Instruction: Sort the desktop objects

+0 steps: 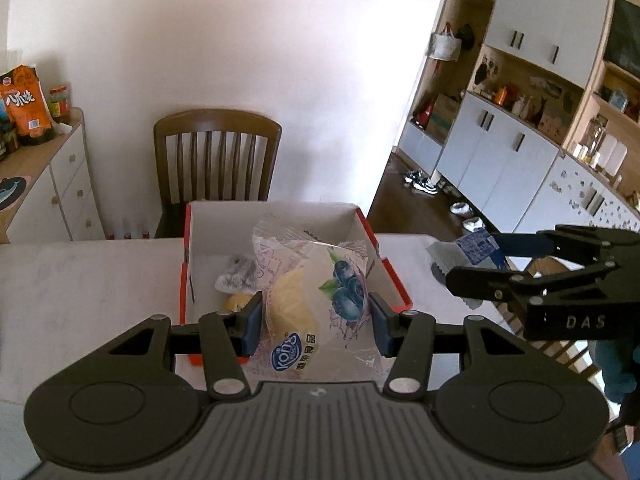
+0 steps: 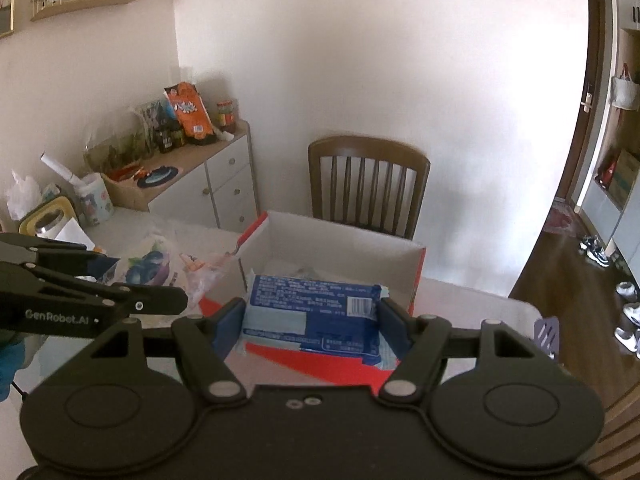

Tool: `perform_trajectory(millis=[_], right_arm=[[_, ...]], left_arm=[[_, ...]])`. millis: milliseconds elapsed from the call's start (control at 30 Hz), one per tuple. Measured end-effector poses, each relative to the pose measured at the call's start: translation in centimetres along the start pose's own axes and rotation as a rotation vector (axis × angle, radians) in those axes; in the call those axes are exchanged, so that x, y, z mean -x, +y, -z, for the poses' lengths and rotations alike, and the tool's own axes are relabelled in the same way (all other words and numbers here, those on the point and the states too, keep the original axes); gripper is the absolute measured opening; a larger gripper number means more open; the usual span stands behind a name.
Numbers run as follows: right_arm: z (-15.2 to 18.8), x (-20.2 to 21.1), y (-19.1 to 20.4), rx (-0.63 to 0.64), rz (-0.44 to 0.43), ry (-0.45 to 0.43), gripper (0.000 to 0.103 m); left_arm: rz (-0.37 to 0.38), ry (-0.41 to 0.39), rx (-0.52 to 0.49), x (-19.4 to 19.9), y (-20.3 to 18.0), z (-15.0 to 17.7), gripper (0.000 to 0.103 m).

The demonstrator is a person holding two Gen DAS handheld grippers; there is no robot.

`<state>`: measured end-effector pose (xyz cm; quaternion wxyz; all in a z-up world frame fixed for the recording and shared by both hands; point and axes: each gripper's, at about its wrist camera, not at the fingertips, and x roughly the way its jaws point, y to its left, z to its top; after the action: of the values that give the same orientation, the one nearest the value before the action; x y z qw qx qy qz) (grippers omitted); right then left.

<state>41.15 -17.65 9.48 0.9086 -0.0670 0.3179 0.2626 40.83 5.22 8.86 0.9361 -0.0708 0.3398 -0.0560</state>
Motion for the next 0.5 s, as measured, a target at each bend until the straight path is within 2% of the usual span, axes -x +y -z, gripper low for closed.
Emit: perform_trajectory(millis=[200,500], right_arm=[[-1.8,-0.9,-0.8,0.025,0.000,-0.022,0.071],[-3.0,-4.0,-2.0,0.039,0.001,-0.011,0.071]], left_arm=[[-0.027,-0.011,0.000,-1.6,0.7,-2.4,0.052],[-0.056,0.029,-0.013,-5.6,1.9,-4.6,0.052]])
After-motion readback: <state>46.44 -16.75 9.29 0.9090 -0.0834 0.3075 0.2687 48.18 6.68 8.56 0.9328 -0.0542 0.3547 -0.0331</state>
